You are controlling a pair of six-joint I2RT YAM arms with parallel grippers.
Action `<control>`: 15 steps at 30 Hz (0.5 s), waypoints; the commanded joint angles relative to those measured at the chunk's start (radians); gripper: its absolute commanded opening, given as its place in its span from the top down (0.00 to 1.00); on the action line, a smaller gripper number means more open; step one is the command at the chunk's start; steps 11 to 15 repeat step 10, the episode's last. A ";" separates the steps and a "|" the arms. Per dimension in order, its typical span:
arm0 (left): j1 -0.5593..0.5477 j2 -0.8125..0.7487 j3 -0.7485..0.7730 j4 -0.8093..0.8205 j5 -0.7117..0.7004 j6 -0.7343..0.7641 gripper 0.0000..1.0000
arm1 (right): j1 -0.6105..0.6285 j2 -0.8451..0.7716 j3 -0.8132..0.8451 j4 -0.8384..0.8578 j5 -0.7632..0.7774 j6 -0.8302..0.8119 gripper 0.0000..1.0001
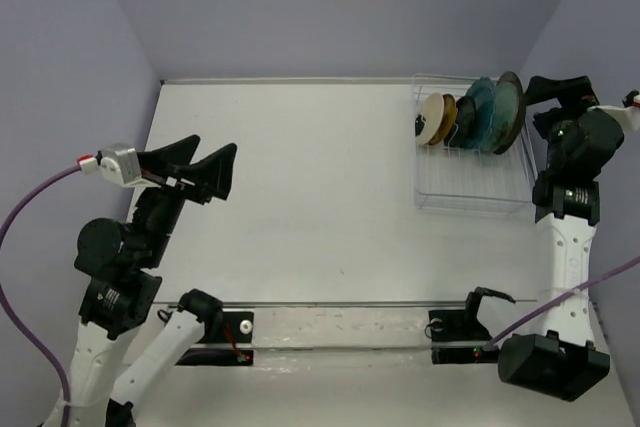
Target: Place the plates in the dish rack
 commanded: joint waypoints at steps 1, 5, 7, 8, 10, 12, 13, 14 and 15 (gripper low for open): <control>0.005 -0.049 0.011 0.107 -0.164 0.009 0.01 | 0.001 -0.124 -0.057 0.041 -0.267 0.065 0.00; 0.005 -0.075 -0.022 0.141 -0.169 0.001 0.01 | 0.001 -0.277 -0.134 0.064 -0.383 0.149 0.00; 0.003 -0.080 -0.055 0.164 -0.138 0.004 0.01 | 0.001 -0.350 -0.169 0.096 -0.420 0.168 0.00; 0.003 -0.086 -0.065 0.172 -0.127 0.006 0.01 | 0.001 -0.368 -0.176 0.098 -0.433 0.168 0.00; 0.003 -0.088 -0.096 0.178 -0.124 0.004 0.01 | 0.001 -0.398 -0.192 0.098 -0.467 0.171 0.00; 0.003 -0.088 -0.096 0.178 -0.124 0.004 0.01 | 0.001 -0.398 -0.192 0.098 -0.467 0.171 0.00; 0.003 -0.088 -0.096 0.178 -0.124 0.004 0.01 | 0.001 -0.398 -0.192 0.098 -0.467 0.171 0.00; 0.003 -0.088 -0.096 0.178 -0.124 0.004 0.01 | 0.001 -0.398 -0.192 0.098 -0.467 0.171 0.00; 0.003 -0.088 -0.096 0.178 -0.124 0.004 0.01 | 0.001 -0.398 -0.192 0.098 -0.467 0.171 0.00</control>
